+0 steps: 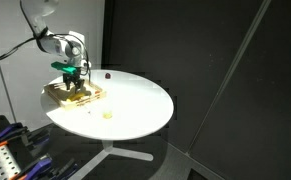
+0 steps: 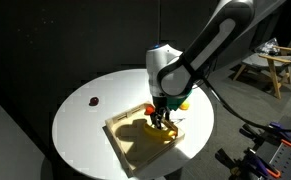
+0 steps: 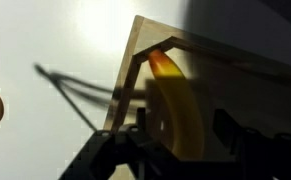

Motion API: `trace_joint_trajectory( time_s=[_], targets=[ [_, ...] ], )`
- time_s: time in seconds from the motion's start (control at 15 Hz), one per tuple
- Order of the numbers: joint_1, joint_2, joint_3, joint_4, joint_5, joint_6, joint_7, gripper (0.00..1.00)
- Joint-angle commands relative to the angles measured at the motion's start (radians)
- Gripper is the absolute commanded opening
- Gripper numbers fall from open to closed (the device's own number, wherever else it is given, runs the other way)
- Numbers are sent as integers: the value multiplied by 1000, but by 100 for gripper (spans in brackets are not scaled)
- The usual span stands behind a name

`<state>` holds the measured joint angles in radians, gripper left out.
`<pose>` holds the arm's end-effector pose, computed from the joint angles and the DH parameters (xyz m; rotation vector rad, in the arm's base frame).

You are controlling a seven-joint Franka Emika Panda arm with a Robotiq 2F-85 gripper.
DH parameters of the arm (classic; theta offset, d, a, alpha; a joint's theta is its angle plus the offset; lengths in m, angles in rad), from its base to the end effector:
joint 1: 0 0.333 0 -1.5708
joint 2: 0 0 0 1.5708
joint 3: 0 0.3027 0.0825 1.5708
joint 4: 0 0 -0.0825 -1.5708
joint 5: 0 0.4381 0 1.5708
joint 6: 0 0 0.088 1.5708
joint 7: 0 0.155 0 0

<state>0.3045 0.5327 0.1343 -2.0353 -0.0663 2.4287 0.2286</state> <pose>0.5400 0.2588 0.0658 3.0943 0.3879 -0.2114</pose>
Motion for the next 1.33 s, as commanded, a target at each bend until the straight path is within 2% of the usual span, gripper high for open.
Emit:
trace_joint_trajectory(
  time_s=[0.0,0.6,1.27],
  targets=[
    [-3,-23,-4,-4,7,-18,-1,99],
    [-17,-129,-13,-34,8,-78,9,100],
    [-56,-313,-20,-90,-1,-178,50,100]
  ],
)
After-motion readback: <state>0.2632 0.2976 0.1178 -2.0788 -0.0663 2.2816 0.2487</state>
